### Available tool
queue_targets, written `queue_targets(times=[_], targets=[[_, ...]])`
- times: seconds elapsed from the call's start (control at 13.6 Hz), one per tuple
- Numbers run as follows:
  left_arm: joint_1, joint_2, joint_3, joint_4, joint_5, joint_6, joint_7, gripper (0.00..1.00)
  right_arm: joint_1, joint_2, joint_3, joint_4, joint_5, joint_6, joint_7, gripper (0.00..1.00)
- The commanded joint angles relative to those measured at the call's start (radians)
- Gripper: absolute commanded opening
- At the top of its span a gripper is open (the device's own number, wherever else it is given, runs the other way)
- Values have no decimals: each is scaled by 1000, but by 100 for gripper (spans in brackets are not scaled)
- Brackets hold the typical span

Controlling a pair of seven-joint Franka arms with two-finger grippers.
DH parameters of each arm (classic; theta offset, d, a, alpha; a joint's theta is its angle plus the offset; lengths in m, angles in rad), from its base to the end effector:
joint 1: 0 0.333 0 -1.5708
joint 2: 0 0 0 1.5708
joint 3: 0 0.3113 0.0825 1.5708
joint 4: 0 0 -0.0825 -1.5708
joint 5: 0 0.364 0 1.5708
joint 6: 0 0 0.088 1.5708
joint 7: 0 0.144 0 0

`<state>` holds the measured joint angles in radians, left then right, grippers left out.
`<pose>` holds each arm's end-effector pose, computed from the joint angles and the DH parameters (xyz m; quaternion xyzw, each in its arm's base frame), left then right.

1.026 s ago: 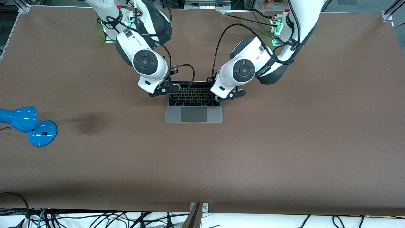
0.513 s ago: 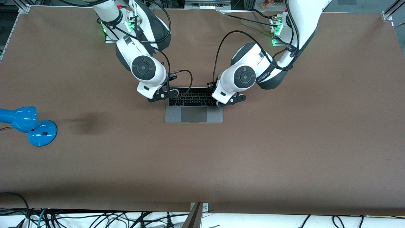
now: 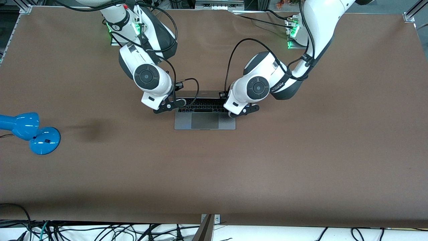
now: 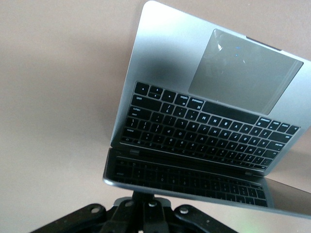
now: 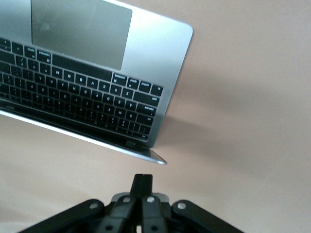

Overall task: Close laptop with both arms from behind
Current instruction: 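Push the screen forward with both grippers, folding it down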

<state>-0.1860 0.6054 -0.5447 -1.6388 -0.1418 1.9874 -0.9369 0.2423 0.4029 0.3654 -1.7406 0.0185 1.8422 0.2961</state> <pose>0.4873 -0.4110 0.2707 0.9598 0.1601 -0.2169 0.0780 0.4909 0.3285 0.3102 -0.9765 -0.1460 0.1581 0.0120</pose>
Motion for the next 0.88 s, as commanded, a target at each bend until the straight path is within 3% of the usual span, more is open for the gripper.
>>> queue_targets(times=[0.0,0.81], targets=[[-10,40,9,50,34,-1,-14,0,-12,20,6,0,-17,43,-15,0],[-10,91,19,63,71,62,-14,0,-12,73,0,0,-51,134,-28,0]])
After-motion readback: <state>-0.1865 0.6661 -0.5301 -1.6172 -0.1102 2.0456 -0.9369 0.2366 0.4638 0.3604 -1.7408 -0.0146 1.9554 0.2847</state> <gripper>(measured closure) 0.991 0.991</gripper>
